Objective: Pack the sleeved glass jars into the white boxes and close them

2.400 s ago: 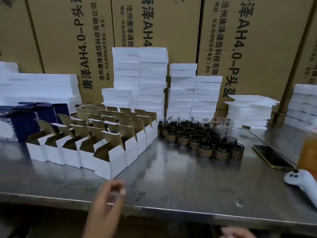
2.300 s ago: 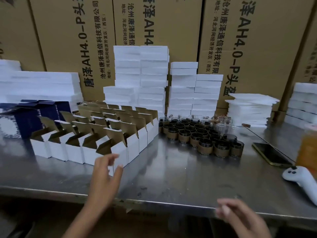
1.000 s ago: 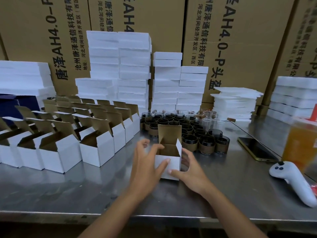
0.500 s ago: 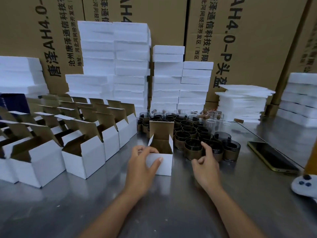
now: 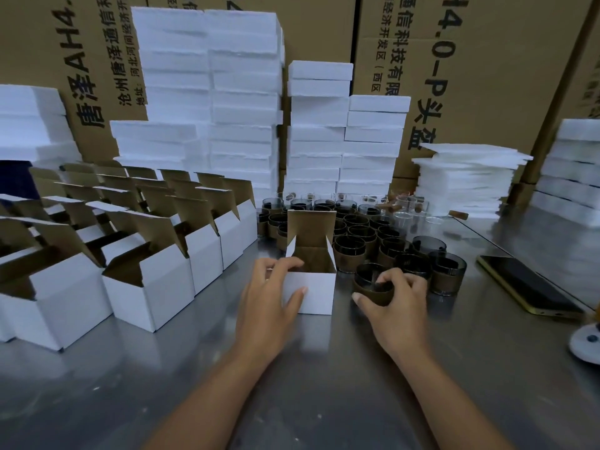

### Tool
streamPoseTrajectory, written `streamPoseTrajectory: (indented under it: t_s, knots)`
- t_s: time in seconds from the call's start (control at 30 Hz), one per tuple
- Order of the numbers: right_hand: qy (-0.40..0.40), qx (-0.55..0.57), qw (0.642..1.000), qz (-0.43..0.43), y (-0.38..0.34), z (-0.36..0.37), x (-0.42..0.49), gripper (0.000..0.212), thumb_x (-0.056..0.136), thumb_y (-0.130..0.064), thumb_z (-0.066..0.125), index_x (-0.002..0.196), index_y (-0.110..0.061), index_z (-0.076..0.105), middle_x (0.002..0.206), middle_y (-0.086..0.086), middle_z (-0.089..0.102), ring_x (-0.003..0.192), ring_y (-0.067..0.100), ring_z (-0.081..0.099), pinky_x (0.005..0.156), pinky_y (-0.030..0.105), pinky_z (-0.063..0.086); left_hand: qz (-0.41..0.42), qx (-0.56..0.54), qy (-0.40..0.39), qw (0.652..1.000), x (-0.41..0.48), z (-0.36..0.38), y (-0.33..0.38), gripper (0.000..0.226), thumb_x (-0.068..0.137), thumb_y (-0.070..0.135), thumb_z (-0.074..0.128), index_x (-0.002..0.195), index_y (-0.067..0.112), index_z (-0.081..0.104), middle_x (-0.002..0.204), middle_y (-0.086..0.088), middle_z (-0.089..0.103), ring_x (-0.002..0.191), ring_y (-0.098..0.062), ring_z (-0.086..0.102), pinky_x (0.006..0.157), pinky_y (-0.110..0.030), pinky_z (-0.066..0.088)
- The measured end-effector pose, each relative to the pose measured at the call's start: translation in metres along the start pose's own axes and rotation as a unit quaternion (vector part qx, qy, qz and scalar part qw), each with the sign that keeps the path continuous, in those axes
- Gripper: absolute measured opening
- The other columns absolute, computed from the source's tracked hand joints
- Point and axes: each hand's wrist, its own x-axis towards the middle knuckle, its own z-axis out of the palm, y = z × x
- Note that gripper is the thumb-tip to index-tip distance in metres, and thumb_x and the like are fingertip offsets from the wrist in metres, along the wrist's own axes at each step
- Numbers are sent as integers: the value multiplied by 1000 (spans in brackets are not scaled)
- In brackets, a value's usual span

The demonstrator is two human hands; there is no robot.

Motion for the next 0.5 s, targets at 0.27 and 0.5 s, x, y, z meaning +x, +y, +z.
streamPoseTrajectory:
  t_s: [0.27,0.5]
  knots:
    - [5,281,958,57,-25,-11,-17,49,72,-22,80,106,-28,45,95,-15,56,78,-8,61,58,2,41,-54,-150,61,985,-12,-12,14,9,94,25,51,97,31,57,89,5,52,74,-3,48,61,-8,40]
    - [-122,477,868,61,-51,5,-42,55,55,-30,78,103,-17,55,89,-2,73,78,5,69,63,15,52,-124,-377,-88,913,-22,-17,24,31,89,40,45,105,20,63,93,-6,67,79,-15,64,73,-35,52]
